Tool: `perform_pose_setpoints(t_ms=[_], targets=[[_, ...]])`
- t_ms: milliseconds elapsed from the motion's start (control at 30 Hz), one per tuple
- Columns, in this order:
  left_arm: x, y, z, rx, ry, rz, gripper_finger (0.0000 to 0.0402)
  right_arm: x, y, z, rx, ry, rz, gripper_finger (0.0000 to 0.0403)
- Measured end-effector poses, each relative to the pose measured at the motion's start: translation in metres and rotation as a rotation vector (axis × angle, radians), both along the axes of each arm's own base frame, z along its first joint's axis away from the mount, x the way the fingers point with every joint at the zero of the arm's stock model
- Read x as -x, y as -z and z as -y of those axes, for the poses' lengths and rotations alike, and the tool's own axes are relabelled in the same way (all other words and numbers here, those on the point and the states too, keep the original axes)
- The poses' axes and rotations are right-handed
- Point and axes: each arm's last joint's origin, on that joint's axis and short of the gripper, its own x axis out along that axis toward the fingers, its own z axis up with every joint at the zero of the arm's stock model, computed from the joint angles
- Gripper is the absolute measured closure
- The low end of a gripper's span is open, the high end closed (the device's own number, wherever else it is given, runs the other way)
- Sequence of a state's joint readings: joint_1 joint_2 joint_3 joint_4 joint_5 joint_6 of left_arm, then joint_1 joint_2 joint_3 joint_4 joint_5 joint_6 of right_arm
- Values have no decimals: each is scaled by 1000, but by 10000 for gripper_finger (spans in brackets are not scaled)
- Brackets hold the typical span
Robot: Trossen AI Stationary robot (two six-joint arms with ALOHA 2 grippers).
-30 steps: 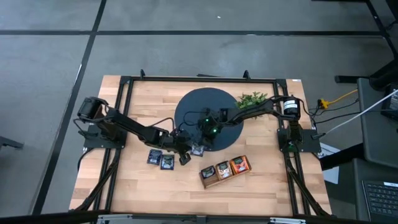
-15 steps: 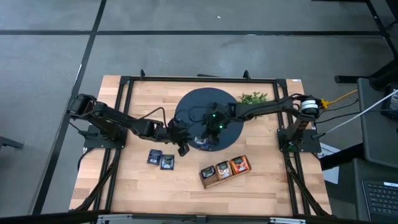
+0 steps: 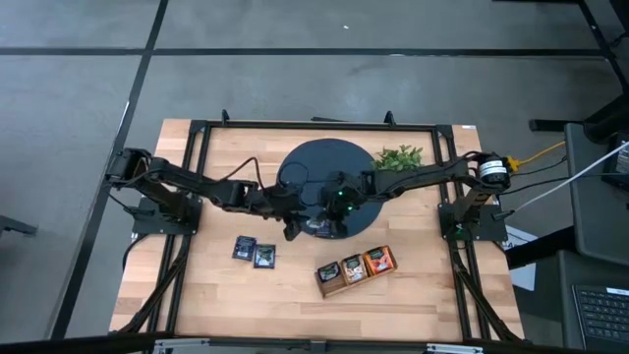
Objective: Pick & Place Tea
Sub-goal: Put the purple tea bag into the left section of the wooden organizer
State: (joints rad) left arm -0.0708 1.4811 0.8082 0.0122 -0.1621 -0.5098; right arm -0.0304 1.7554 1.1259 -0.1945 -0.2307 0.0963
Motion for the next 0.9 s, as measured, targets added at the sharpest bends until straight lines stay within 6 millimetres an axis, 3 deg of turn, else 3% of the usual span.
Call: perform_pose_setpoints(t_ms=[567, 733, 900], targets=[[-1, -1, -7, -79, 74, 1, 232, -5, -5, 1, -3, 31, 70, 395], [-1, -1, -6, -81, 83, 1, 266, -6, -6, -1, -5, 27, 83, 399], [-1, -1, -5, -61, 110, 2, 326, -6, -7, -3, -21, 39, 87, 393]])
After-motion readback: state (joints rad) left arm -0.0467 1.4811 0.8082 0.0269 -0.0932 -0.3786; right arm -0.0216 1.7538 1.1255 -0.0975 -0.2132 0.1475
